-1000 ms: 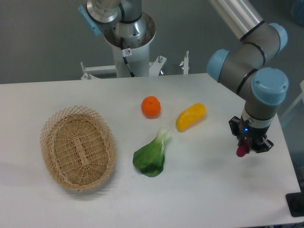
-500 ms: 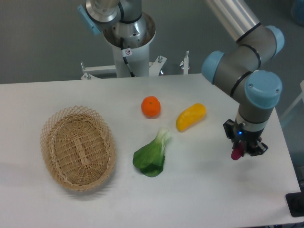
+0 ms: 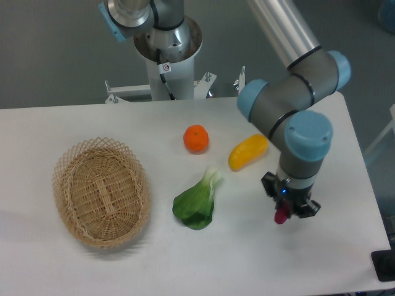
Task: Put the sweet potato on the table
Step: 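Carry the purple sweet potato in the gripper toward the bok choy, then lower the sweet potato onto the table beside the bok choy, then open the gripper to release the sweet potato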
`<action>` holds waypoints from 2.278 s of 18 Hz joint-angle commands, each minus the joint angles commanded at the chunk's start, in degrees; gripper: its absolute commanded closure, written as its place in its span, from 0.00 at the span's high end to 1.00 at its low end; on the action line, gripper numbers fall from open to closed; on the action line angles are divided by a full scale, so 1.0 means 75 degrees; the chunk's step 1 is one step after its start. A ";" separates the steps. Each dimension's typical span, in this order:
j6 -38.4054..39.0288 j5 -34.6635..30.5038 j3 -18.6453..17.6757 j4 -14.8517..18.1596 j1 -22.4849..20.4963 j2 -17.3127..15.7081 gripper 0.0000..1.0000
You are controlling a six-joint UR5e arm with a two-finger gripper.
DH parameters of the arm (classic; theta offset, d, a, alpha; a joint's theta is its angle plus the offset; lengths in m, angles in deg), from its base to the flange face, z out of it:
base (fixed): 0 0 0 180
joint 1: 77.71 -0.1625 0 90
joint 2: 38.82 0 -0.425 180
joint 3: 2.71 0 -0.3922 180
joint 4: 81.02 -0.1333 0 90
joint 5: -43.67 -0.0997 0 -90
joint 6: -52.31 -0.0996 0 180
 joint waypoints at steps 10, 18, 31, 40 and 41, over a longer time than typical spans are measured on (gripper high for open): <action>0.0951 0.0023 0.0047 -0.0458 0.0938 0.0574 0.07; 0.1174 0.0000 0.0000 -0.0528 0.1384 0.0797 0.26; 0.1069 -0.0082 -0.0047 -0.0610 0.1384 0.0447 1.00; -0.0102 -0.0375 -0.0047 -0.0423 0.0447 -0.0070 1.00; -0.0219 -0.0375 -0.0047 -0.0423 0.0342 -0.0093 1.00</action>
